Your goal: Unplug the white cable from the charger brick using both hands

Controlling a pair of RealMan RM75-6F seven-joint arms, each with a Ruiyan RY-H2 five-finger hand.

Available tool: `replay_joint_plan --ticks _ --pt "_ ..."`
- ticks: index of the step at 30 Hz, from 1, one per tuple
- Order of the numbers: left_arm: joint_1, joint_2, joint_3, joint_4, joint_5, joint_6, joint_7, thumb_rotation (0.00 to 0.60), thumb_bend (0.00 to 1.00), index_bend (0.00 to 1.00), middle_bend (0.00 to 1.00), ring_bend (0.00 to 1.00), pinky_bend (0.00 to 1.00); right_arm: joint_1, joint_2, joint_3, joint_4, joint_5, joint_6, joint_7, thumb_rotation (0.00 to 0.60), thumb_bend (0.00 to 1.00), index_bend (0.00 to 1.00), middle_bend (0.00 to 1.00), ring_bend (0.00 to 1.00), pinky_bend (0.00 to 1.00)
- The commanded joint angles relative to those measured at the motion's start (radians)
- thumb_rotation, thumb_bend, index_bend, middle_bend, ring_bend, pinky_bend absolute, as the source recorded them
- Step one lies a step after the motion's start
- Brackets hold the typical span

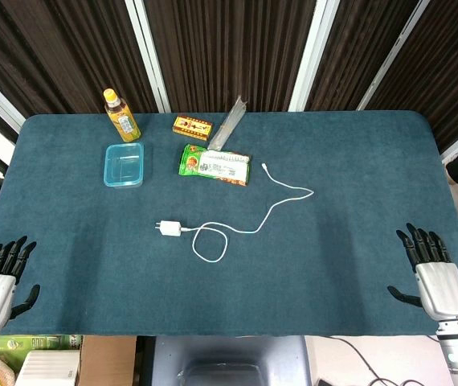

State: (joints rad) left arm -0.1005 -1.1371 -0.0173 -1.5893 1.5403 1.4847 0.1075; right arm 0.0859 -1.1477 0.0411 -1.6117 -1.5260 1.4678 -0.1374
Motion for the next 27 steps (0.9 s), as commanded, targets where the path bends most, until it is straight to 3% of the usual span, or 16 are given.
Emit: replay_joint_plan --ticks 1,5,7,9,11,13,15,19,22,27 --pt "-0.005 -0.002 0.001 -0.003 0.003 -0.006 0.001 0.600 0.42 0.00 0.00 0.00 0.01 -0.001 0.001 -0.002 0.002 -0.004 0.002 -0.001 0.600 0.22 0.00 0.00 0.00 0.00" --pt "-0.028 -0.029 -0.006 0.009 0.019 -0.022 -0.002 0.600 0.42 0.00 0.00 0.00 0.07 -0.007 0.010 -0.007 0.001 -0.005 0.005 0.009 0.600 0.22 0.00 0.00 0.00 0.00" --pt "-0.049 -0.070 -0.023 0.041 0.030 -0.023 -0.005 0.600 0.42 0.00 0.00 0.03 0.19 -0.009 0.012 -0.006 0.004 -0.010 0.013 0.013 0.600 0.22 0.00 0.00 0.00 0.00" --pt "-0.059 -0.090 -0.031 0.059 0.036 -0.022 -0.006 0.600 0.42 0.00 0.00 0.14 0.34 -0.010 0.012 -0.006 0.005 -0.010 0.013 0.014 0.600 0.22 0.00 0.00 0.00 0.00" --pt "-0.067 -0.104 -0.037 0.071 0.041 -0.023 -0.008 0.600 0.42 0.01 0.01 0.35 0.54 -0.010 0.013 -0.006 0.005 -0.010 0.013 0.015 0.600 0.22 0.00 0.00 0.00 0.00" --pt "-0.106 -0.162 -0.062 0.125 0.048 -0.040 -0.040 0.600 0.42 0.08 0.08 0.68 0.83 -0.008 0.014 -0.004 0.005 -0.005 0.009 0.019 0.600 0.22 0.00 0.00 0.00 0.00" --pt "-0.184 -0.266 -0.108 0.203 0.008 -0.126 -0.089 0.600 0.42 0.15 0.15 0.86 0.97 -0.008 0.011 0.000 0.005 0.000 0.009 0.015 0.600 0.22 0.00 0.00 0.00 0.00" --pt "-0.261 -0.376 -0.144 0.310 -0.053 -0.228 -0.085 0.600 0.42 0.22 0.21 0.98 1.00 -0.005 0.004 0.003 0.005 0.009 0.002 0.001 0.600 0.22 0.00 0.00 0.00 0.00" --pt "-0.314 -0.446 -0.174 0.357 -0.123 -0.308 -0.030 0.600 0.42 0.22 0.22 1.00 1.00 0.000 -0.001 0.007 0.008 0.021 -0.009 -0.006 0.600 0.22 0.00 0.00 0.00 0.00" --pt "-0.388 -0.534 -0.201 0.447 -0.153 -0.356 0.042 0.600 0.42 0.23 0.22 1.00 1.00 0.006 -0.006 0.013 0.010 0.039 -0.024 -0.018 0.600 0.22 0.00 0.00 0.00 0.00"
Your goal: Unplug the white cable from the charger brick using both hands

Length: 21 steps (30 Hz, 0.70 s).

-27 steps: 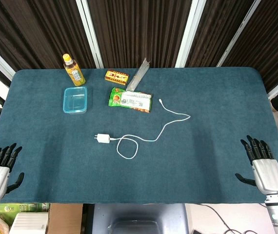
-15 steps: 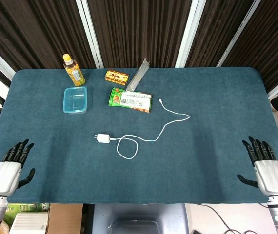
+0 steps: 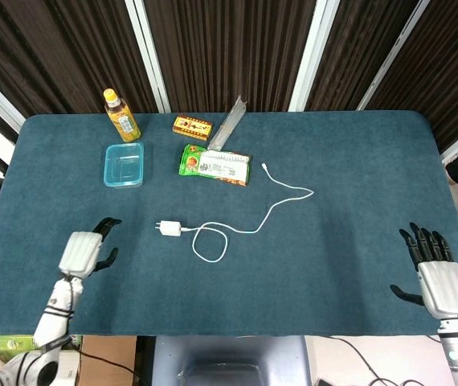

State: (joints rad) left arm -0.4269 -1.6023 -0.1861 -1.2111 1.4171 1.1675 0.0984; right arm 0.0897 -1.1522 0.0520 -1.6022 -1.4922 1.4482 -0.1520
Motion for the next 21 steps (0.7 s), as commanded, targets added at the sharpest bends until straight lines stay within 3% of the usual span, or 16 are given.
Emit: replay_joint_plan --ticks 1,21 --pt "-0.072 -0.083 -0.037 0.080 -0.031 -0.039 0.054 0.600 0.42 0.23 0.22 1.00 1.00 0.003 -0.002 0.002 0.001 0.007 -0.007 -0.004 0.600 0.22 0.00 0.00 0.00 0.00" --pt "-0.193 -0.253 -0.037 0.195 -0.105 -0.113 0.168 0.600 0.42 0.28 0.27 1.00 1.00 0.004 0.008 0.006 -0.005 0.017 -0.011 0.013 0.600 0.22 0.00 0.00 0.00 0.00"
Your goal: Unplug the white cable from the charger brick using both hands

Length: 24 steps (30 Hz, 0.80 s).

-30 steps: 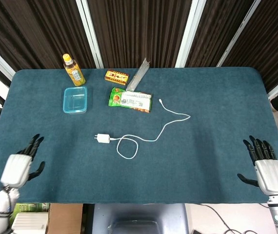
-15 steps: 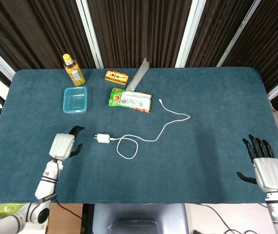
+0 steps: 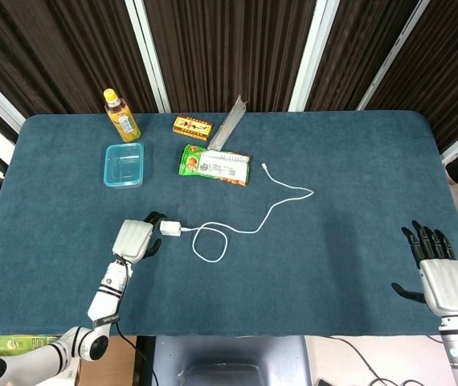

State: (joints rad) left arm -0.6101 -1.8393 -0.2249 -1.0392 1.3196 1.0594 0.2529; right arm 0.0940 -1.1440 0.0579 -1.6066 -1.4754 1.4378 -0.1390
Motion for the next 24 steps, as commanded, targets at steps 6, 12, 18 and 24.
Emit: replay_joint_plan --ticks 6,12,18,24 --pt "-0.034 -0.061 0.004 0.098 -0.011 -0.005 0.028 0.600 0.42 0.28 0.27 1.00 1.00 -0.001 0.002 -0.001 -0.004 0.000 0.001 -0.001 0.600 0.22 0.00 0.00 0.00 0.00" --pt "-0.055 -0.086 0.004 0.129 -0.005 -0.003 0.010 0.600 0.42 0.28 0.29 1.00 1.00 -0.002 0.004 -0.001 -0.004 0.000 0.003 0.001 0.600 0.22 0.00 0.00 0.00 0.00" --pt "-0.075 -0.105 0.001 0.140 -0.006 -0.003 0.017 0.600 0.42 0.32 0.32 1.00 1.00 -0.003 0.006 0.000 -0.006 0.001 0.006 0.005 0.600 0.22 0.00 0.00 0.00 0.00" --pt "-0.087 -0.124 -0.004 0.169 -0.021 -0.012 0.027 0.600 0.42 0.44 0.45 1.00 1.00 -0.007 0.011 0.001 -0.007 -0.001 0.013 0.014 0.600 0.22 0.00 0.00 0.00 0.00"
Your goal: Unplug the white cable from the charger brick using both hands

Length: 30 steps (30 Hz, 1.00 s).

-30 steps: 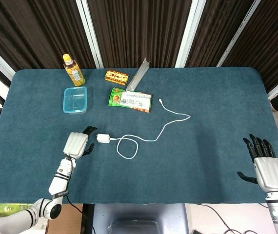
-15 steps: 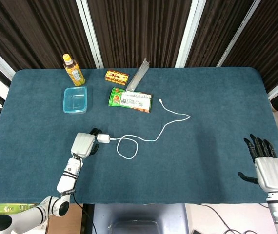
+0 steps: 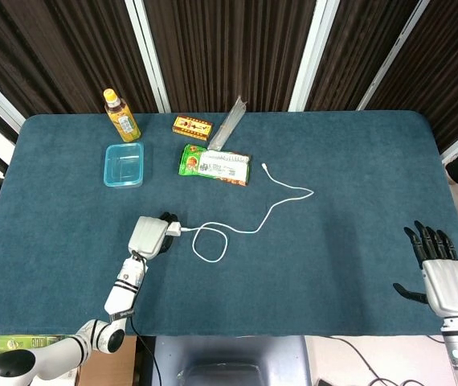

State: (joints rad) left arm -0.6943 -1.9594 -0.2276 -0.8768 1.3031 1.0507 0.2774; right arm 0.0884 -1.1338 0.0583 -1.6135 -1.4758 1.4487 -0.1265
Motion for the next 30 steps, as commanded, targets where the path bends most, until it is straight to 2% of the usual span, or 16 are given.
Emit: replay_joint_plan --ticks 1,4,7,9,15,18,24,30 --pt "-0.004 -0.007 -0.003 0.011 -0.006 0.000 0.002 0.600 0.43 0.46 0.48 1.00 1.00 -0.002 0.002 0.000 0.000 -0.001 0.003 0.002 0.600 0.22 0.00 0.00 0.00 0.00" --pt "-0.006 -0.016 -0.008 0.022 -0.004 0.019 -0.004 0.600 0.47 0.53 0.55 1.00 1.00 -0.003 0.003 -0.001 0.000 -0.004 0.006 0.004 0.600 0.22 0.00 0.00 0.00 0.00" --pt "-0.002 -0.019 -0.011 0.016 0.000 0.042 -0.026 0.600 0.57 0.67 0.68 1.00 1.00 -0.001 0.001 -0.002 0.003 -0.009 0.005 0.003 0.600 0.22 0.00 0.00 0.00 0.00" --pt "0.002 -0.012 -0.010 -0.004 0.000 0.046 -0.036 0.600 0.61 0.72 0.72 1.00 1.00 0.005 -0.004 -0.005 0.009 -0.021 0.000 0.009 0.600 0.22 0.00 0.00 0.00 0.00" --pt "0.031 0.062 -0.005 -0.164 -0.012 0.057 -0.026 0.600 0.64 0.74 0.75 1.00 1.00 0.074 -0.030 -0.007 0.015 -0.095 -0.062 0.033 0.600 0.22 0.00 0.00 0.00 0.00" --pt "0.050 0.113 0.000 -0.283 -0.020 0.068 0.006 0.600 0.65 0.74 0.76 1.00 1.00 0.142 -0.058 0.025 -0.005 -0.110 -0.117 0.045 0.600 0.22 0.01 0.00 0.00 0.00" --pt "0.056 0.167 -0.013 -0.445 -0.051 0.092 0.113 0.600 0.66 0.74 0.76 1.00 1.00 0.306 -0.180 0.129 -0.025 -0.025 -0.279 0.069 0.600 0.22 0.24 0.00 0.00 0.00" --pt "0.055 0.172 -0.027 -0.525 -0.083 0.123 0.187 0.600 0.66 0.74 0.76 1.00 1.00 0.450 -0.362 0.204 0.021 0.050 -0.368 -0.023 0.600 0.28 0.40 0.01 0.00 0.00"
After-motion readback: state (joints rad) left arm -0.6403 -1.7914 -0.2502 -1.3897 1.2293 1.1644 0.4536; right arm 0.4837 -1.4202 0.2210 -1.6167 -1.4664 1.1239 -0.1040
